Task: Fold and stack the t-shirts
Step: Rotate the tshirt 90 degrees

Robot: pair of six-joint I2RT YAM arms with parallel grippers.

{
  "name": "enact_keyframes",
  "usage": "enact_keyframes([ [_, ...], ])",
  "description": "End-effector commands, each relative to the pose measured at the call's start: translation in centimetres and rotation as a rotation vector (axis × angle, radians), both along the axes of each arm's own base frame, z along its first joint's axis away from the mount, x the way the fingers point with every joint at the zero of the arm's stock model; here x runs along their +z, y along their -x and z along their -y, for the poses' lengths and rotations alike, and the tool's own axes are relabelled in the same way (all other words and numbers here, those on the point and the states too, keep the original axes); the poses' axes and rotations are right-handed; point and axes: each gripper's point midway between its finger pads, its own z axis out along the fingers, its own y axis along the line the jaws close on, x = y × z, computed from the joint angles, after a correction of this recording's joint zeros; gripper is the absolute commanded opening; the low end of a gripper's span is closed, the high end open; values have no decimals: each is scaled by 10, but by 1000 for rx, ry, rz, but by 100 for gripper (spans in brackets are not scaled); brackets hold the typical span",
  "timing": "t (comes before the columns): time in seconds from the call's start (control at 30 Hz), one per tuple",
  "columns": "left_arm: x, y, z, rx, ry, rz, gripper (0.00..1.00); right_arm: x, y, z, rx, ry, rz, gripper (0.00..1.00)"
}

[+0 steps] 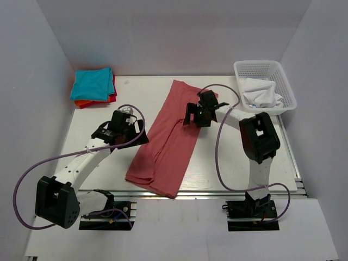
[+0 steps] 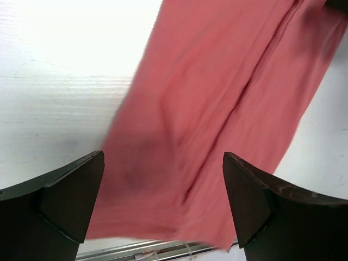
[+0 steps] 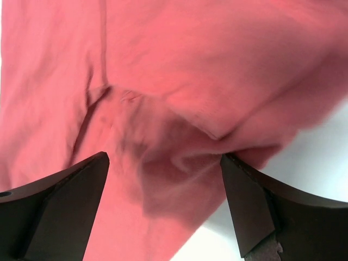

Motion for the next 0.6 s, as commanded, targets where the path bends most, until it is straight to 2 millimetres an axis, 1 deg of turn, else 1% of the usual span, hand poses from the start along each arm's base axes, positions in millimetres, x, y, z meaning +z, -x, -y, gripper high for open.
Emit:
enact_keyframes([
  [0.0, 5, -8, -3, 12, -16, 12, 100, -52, -17, 57, -96, 166, -126, 90],
  [0.03, 5, -8, -3, 12, -16, 12, 100, -47, -25, 60, -95, 172, -136, 90],
  [0.07, -2, -8, -3, 12, -25, -12, 100, -56, -41, 72, -113, 196, -136, 90],
  [0.1, -5, -8, -3, 3, -34, -19, 100, -56, -46, 74, -99, 195, -140, 90],
  [0.13, -4, -11, 0, -3, -24, -16, 100, -43, -64, 69, -88, 161, -122, 90],
  [0.17, -5, -13, 3, -19, -17, -15, 100, -41, -71, 68, -68, 148, -117, 90],
  [0.2, -9, -12, 4, -34, -20, -26, 100, -58, -77, 76, -88, 150, -153, 90],
  [0.23, -16, -13, 10, -49, -6, -49, 100, -60, -72, 84, -100, 178, -206, 90],
  [0.27, -15, -16, 13, -85, -6, -39, 100, -40, -107, 87, -121, 173, -127, 90],
  [0.3, -18, -15, 14, -101, -9, -52, 100, -48, -113, 90, -128, 193, -134, 90],
  [0.33, -17, -18, 22, -131, 5, -43, 100, -36, -124, 91, -129, 195, -112, 90],
  [0.37, -25, -18, 26, -151, -6, -61, 100, -26, -138, 99, -145, 184, -77, 90],
  [0.43, -26, -19, 35, -203, 17, -76, 100, -16, -150, 97, -128, 167, -41, 90],
  [0.47, -31, -17, 37, -225, 23, -93, 100, -3, -154, 96, -113, 152, -8, 90],
  [0.5, -37, -13, 42, -257, 37, -122, 100, 14, -154, 87, -41, 135, 46, 90],
  [0.53, -38, -13, 46, -281, 51, -122, 100, 22, -153, 83, -13, 134, 74, 90],
  [0.57, -36, -13, 54, -315, 70, -106, 100, 29, -134, 70, 40, 131, 78, 90],
])
